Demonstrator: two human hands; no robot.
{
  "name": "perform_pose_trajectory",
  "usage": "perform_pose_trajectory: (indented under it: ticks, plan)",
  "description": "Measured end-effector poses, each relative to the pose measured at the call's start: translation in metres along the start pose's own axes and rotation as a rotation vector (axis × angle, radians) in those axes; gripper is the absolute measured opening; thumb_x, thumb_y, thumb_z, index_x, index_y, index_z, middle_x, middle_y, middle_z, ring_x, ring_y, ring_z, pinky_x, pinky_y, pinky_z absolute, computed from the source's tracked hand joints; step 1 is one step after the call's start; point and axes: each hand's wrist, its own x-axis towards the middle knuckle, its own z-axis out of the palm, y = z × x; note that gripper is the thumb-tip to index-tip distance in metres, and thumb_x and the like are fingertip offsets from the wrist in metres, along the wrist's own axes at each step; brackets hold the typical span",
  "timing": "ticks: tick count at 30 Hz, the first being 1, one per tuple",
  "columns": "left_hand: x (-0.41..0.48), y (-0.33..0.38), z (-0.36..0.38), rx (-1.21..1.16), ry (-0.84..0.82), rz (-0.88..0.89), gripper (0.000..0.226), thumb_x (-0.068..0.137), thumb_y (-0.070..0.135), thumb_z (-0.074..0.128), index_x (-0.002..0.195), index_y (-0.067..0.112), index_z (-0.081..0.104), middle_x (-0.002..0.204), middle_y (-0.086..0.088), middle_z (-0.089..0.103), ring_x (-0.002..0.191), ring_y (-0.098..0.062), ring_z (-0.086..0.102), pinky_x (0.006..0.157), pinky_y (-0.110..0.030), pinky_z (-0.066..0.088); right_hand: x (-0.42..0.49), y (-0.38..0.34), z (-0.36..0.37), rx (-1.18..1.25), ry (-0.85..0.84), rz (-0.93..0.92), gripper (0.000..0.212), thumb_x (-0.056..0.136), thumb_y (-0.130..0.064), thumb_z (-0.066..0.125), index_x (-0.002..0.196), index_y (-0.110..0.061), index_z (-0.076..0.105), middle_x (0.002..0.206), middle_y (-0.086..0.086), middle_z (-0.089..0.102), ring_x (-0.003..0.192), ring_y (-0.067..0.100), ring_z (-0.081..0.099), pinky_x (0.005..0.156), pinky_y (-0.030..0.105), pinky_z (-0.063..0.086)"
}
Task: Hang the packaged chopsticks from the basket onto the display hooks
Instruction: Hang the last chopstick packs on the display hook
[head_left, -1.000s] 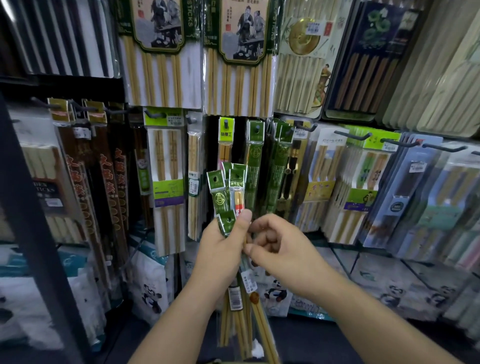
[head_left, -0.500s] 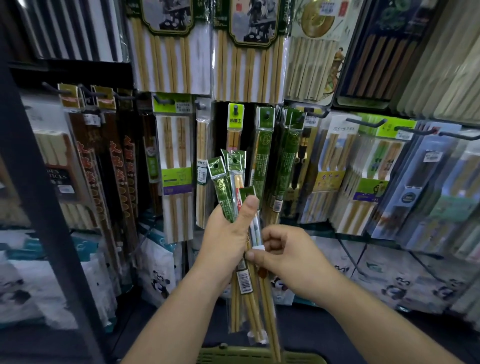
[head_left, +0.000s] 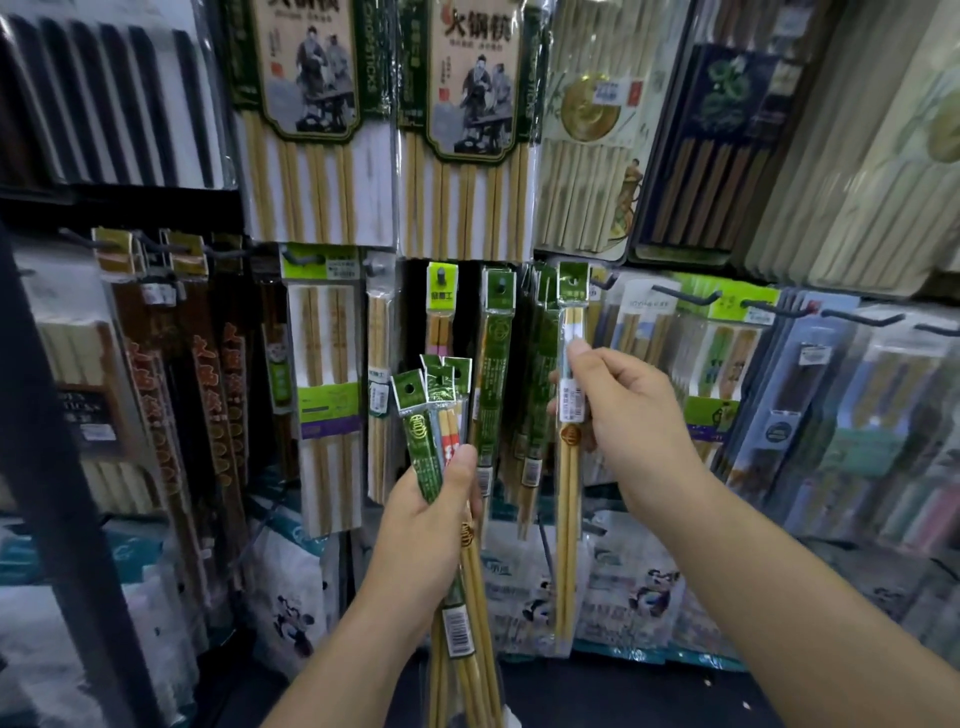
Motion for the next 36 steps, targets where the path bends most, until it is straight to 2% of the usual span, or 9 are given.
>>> perform_pose_trajectory:
  ticks: [6,12,18,21,24,28,31,34,36]
  plan:
    - [0.000,-0.001,0.000,0.016,0.018,-0.037,0.053,0.080,0.078,0.054,0.072,0.027,0.063,0.064,0.010,0.067,0.058,-0.002,0.064,0.066,-0.031,0.044,0.008,0.001,0.003,-0.009,0.002,0.068,0.060,0.101,-0.047,0.056,0.093,0.012,0.053,0.077,0.013,0.049,0.065,0.024,0.040,0.056,0.024,0.041]
    - [-0.001,0.002,0.000,0.022,0.022,-0.051,0.056,0.080,0.077,0.054,0.076,0.022,0.063,0.063,0.008,0.066,0.057,-0.003,0.063,0.065,-0.030,0.044,0.009,0.006,0.005,-0.007,0.018,0.096,0.059,0.100,-0.048,0.057,0.098,0.011,0.059,0.076,0.016,0.056,0.061,0.021,0.048,0.050,0.019,0.043]
    - [-0.001,0.003,0.000,0.015,0.000,-0.052,0.057,0.078,0.078,0.054,0.078,0.021,0.063,0.063,0.009,0.066,0.057,-0.003,0.063,0.065,-0.031,0.046,0.010,0.008,0.005,-0.016,0.028,0.106,0.063,0.100,-0.049,0.058,0.102,0.014,0.056,0.077,0.014,0.052,0.062,0.022,0.045,0.051,0.023,0.041]
    - [0.000,0.002,0.000,0.020,-0.019,-0.025,0.057,0.080,0.077,0.054,0.075,0.021,0.062,0.064,0.008,0.065,0.057,-0.005,0.062,0.066,-0.031,0.046,0.013,0.008,0.006,-0.009,0.035,0.121,0.061,0.100,-0.048,0.057,0.095,0.013,0.056,0.075,0.014,0.055,0.055,0.017,0.049,0.049,0.022,0.042]
    - [-0.001,0.002,0.001,0.012,-0.037,0.012,0.055,0.083,0.074,0.054,0.076,0.019,0.062,0.063,0.008,0.062,0.056,-0.004,0.059,0.059,-0.020,0.047,0.018,0.009,0.010,-0.115,0.026,0.133,0.062,0.101,-0.051,0.054,0.079,0.007,0.051,0.072,0.014,0.050,0.060,0.022,0.044,0.058,0.031,0.040]
    - [-0.002,0.003,0.001,0.018,-0.058,0.050,0.056,0.084,0.073,0.054,0.072,0.018,0.061,0.059,0.009,0.059,0.052,0.000,0.056,0.052,-0.013,0.046,0.024,0.015,0.013,-0.219,0.054,0.127,0.055,0.101,-0.052,0.054,0.062,-0.017,0.038,0.056,0.004,0.039,0.048,0.019,0.043,0.041,0.022,0.041]
    - [-0.001,0.000,-0.001,0.074,-0.082,0.065,0.059,0.085,0.076,0.052,0.073,0.019,0.062,0.061,0.009,0.058,0.055,-0.001,0.055,0.059,-0.022,0.046,0.022,0.022,0.012,-0.258,0.096,0.139,0.047,0.099,-0.052,0.058,0.072,-0.013,0.053,0.061,0.002,0.054,0.049,0.014,0.059,0.048,0.025,0.053]
    - [-0.001,0.000,-0.001,0.032,-0.110,0.074,0.057,0.080,0.080,0.052,0.076,0.025,0.065,0.064,0.007,0.062,0.058,-0.005,0.058,0.056,-0.017,0.049,0.013,0.024,0.011,-0.303,0.144,0.106,0.031,0.097,-0.048,0.061,0.088,-0.019,0.062,0.073,0.001,0.063,0.069,0.019,0.066,0.069,0.040,0.061]
    - [-0.001,0.002,0.001,0.006,-0.140,0.061,0.051,0.081,0.077,0.052,0.082,0.029,0.069,0.068,0.005,0.066,0.062,-0.010,0.060,0.061,-0.025,0.051,0.002,0.019,0.013,-0.230,0.053,0.081,0.028,0.096,-0.049,0.062,0.087,-0.022,0.067,0.073,-0.001,0.070,0.068,0.014,0.067,0.064,0.033,0.058]
